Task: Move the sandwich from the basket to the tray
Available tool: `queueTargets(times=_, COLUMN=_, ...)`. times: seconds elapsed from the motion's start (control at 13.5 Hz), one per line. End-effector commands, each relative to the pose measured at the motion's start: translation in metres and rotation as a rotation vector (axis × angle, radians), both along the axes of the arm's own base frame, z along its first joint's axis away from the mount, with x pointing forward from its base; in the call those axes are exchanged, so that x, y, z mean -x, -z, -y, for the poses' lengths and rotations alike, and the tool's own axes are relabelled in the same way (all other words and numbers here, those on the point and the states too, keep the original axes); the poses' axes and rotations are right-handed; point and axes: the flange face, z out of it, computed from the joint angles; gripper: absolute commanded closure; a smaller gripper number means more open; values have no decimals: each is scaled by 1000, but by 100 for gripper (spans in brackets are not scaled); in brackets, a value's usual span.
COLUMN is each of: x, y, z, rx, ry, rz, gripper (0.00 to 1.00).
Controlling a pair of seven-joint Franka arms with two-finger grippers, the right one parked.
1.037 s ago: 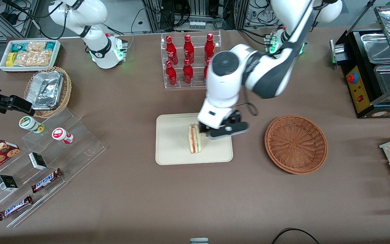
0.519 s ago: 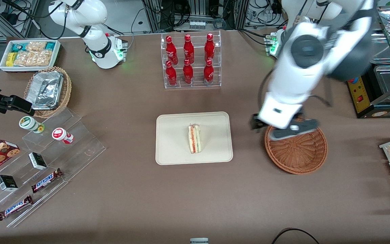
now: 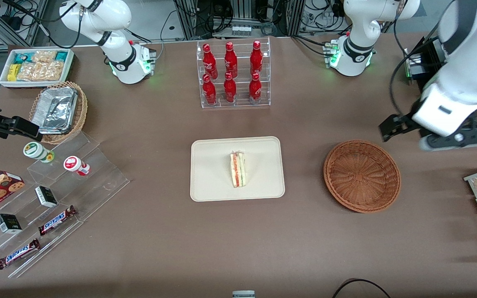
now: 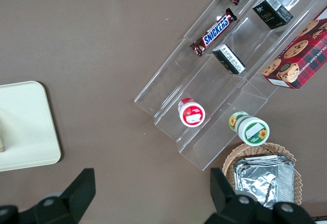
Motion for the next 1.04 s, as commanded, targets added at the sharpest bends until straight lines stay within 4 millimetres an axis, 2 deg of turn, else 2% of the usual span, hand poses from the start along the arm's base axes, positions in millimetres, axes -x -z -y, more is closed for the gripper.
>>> queueTargets(times=0.0, x=28, y=-8, z=-36, rx=14, ry=51, rz=-22, gripper=0)
queueTargets(times=0.3, x=36, y=-19, z=-45, rx=32, ry=74, rz=-28, gripper=0)
queueTargets(times=0.44, x=32, y=-24, z=-52, rx=36, ry=89, rz=-7, gripper=0)
queueTargets(times=0.74, x=13, y=-25, z=-47, rx=35, ry=98, rz=1, gripper=0)
queueTargets(times=0.96, x=10, y=-27, z=-52, rx=23, ry=95, rz=4, gripper=0)
